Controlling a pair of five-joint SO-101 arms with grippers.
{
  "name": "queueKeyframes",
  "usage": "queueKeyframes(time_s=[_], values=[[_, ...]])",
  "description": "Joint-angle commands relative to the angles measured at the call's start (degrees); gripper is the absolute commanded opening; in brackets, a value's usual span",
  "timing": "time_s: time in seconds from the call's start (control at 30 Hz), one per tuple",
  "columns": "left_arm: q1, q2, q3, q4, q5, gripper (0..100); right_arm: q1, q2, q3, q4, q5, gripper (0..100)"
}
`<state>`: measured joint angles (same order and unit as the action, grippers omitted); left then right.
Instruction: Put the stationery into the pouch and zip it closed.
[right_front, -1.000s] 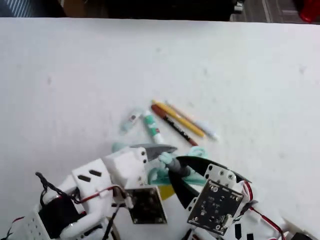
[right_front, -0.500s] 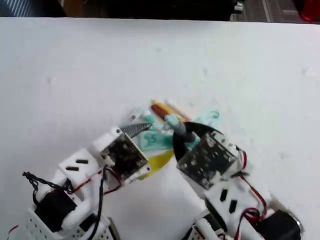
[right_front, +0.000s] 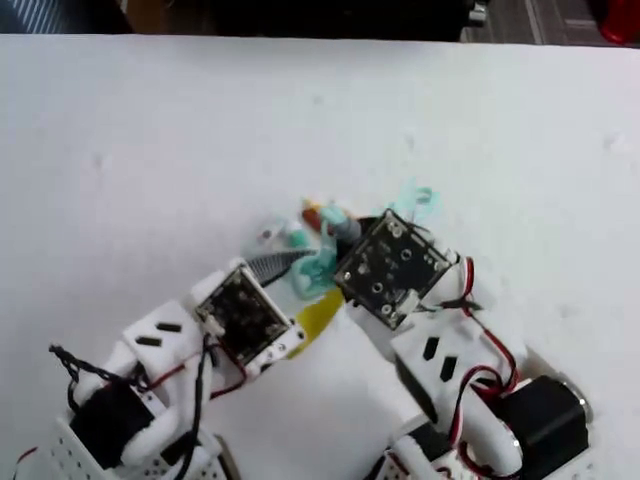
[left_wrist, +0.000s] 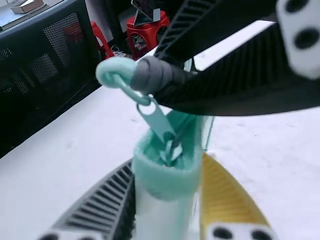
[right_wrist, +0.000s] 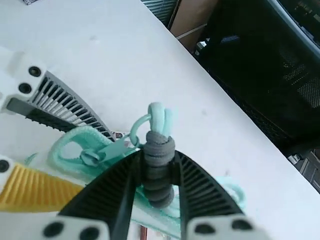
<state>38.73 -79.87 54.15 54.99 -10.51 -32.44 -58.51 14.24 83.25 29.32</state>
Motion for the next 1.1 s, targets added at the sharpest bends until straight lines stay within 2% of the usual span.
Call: queueKeyframes(time_s=[0.0, 0.3, 0.5, 0.6, 0.8, 0.9, 0.97, 1.07], values=[[1.27, 1.27, -0.26, -1.85, 0.7, 13, 0.22, 1.19, -1.76, 0.48, 0.26, 1.7], [1.1, 1.27, -0.26, -1.41, 0.7, 13, -0.13, 8.75, -3.96, 0.31, 0.26, 1.7], [-6.81, 1.27, -0.26, -1.41, 1.05, 13, -0.22, 13.85, -15.47, 2.68, -4.66, 1.7], [-9.8, 1.27, -0.26, -0.7, 4.4, 13, -1.71, 17.89, -17.41, 4.62, -4.92, 1.7], [-10.15, -5.23, 0.0, 3.52, 5.01, 13, -2.95, 19.91, -17.67, 4.79, -5.01, 1.7], [-10.07, -10.15, 3.25, 2.29, 5.01, 13, -3.12, 20.44, -17.67, 4.7, -5.01, 1.7], [-9.71, -13.93, 5.63, 1.58, 5.01, 16, -3.21, 20.62, -17.93, 4.7, -5.01, 1.7], [-9.71, -19.82, 8.18, 1.93, 5.36, 26, -3.21, 20.62, -19.78, 5.85, -5.01, 1.7]])
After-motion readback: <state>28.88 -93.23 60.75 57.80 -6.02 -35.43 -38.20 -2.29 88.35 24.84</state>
